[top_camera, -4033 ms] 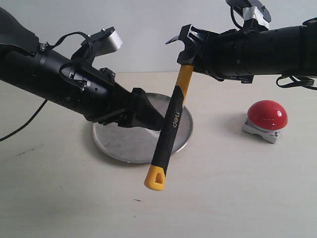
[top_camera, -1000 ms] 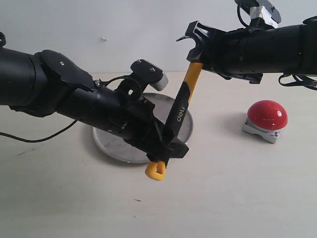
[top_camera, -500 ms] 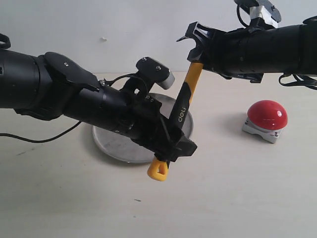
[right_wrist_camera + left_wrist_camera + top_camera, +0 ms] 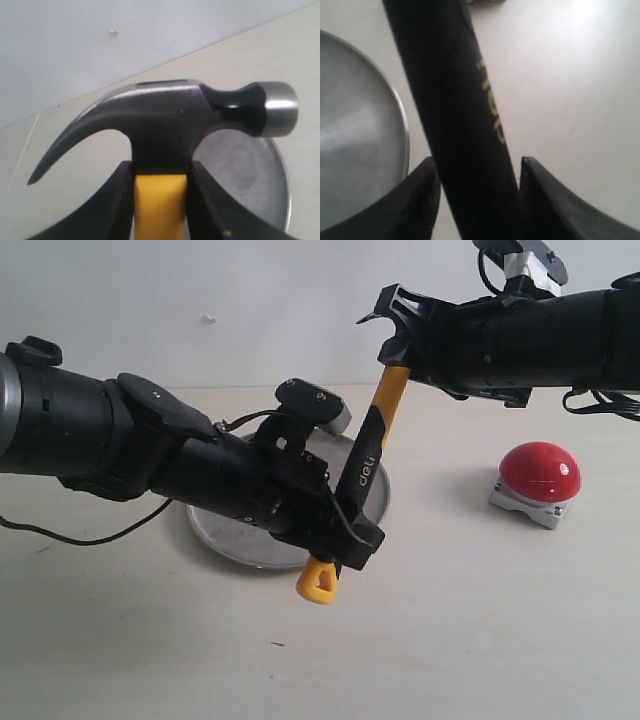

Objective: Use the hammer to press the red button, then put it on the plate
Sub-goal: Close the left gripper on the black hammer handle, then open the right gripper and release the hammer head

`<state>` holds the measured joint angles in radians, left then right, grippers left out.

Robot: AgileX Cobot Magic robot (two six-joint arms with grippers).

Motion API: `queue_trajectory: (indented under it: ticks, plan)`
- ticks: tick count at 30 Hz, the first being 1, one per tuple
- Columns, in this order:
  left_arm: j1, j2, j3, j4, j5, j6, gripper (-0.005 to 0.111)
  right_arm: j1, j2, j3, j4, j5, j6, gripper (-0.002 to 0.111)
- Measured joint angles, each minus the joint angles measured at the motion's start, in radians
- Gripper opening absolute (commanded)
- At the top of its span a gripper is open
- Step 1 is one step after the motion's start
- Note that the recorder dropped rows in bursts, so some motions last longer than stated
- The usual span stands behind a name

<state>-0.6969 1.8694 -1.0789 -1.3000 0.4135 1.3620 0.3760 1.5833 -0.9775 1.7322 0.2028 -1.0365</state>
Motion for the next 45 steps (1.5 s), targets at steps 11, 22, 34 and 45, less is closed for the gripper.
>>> queue_trajectory:
  ticks: [11,22,34,45]
  plan:
    - [0.0,-0.019,-0.019,-0.024,-0.015,0.013,0.064,0.0,0.0,0.0,0.0,0.0,-0.003,0.0]
    - [0.0,-0.019,-0.021,-0.033,-0.013,0.015,0.013,0.0,0.0,0.0,0.0,0.0,-0.006,0.0]
    - [0.0,-0.019,-0.021,-0.067,-0.03,0.006,0.0,0.0,0.0,-0.003,0.007,-0.002,-0.006,0.018]
    - [0.0,-0.069,-0.019,-0.067,-0.052,0.002,0.0,-0.002,-0.002,-0.01,-0.086,-0.017,0.0,0.045]
